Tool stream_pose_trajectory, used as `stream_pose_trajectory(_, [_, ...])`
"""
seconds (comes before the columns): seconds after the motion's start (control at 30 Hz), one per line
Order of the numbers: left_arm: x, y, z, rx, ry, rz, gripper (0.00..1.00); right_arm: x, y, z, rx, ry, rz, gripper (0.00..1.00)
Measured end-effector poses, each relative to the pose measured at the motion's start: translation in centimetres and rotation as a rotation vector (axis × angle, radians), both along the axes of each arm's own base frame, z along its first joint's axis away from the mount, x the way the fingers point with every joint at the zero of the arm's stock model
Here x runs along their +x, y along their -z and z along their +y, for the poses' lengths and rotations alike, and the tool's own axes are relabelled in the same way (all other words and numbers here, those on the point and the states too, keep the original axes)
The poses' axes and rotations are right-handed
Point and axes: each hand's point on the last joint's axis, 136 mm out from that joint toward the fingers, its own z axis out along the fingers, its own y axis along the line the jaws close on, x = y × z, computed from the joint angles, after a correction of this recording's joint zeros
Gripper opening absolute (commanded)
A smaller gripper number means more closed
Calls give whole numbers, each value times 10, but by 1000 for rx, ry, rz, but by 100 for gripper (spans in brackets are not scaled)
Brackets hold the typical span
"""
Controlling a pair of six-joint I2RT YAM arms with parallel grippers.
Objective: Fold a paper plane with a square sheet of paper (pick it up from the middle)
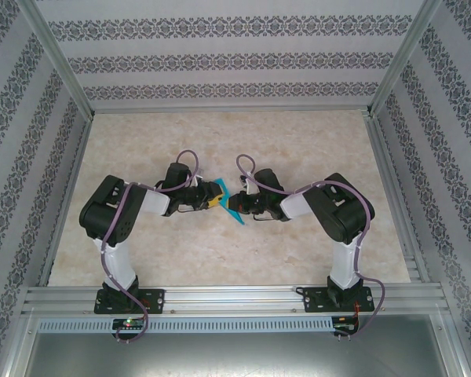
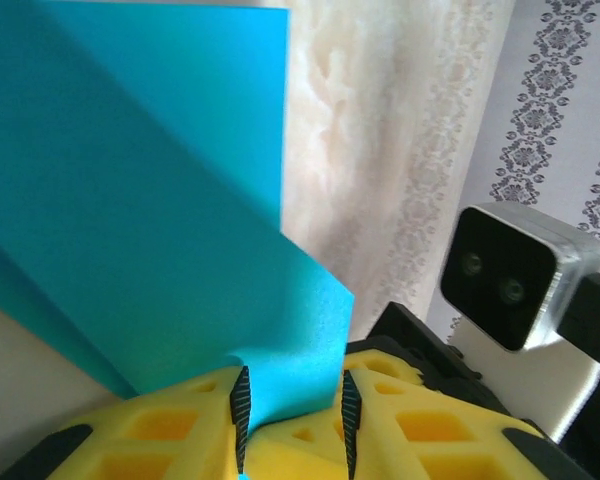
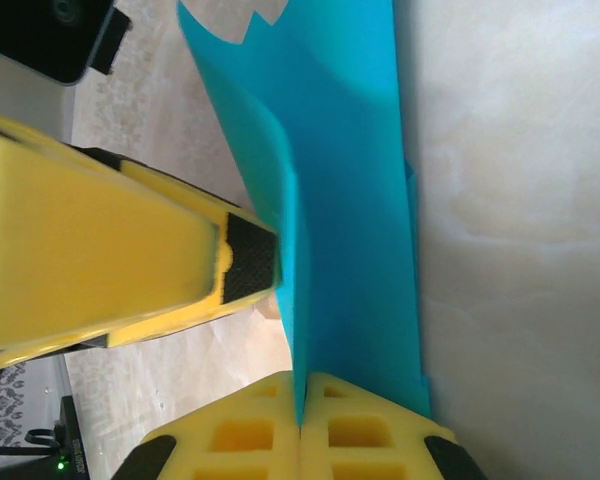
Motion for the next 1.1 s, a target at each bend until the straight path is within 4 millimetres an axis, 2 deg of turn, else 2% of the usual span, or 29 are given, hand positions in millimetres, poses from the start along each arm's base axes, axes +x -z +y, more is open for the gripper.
stream_pose_trajectory(0.43, [3,3,-1,-12,-22,18,32,-8,-7,-5,-65,-48,2,29])
stream_pose_trajectory(0.57, [3,4,-1,-17,-26,23,32,-13,-11,-9,-92,-71,-4,33])
stream_pose_trajectory(0.77, [3,4,-1,-19,-26,28,32,-21,-11,-15,-144,-112,-22,33])
stream_pose_trajectory(1.1, [3,4,-1,-21,-24,29,32,-31,-2,-18,-226,-170,-40,21])
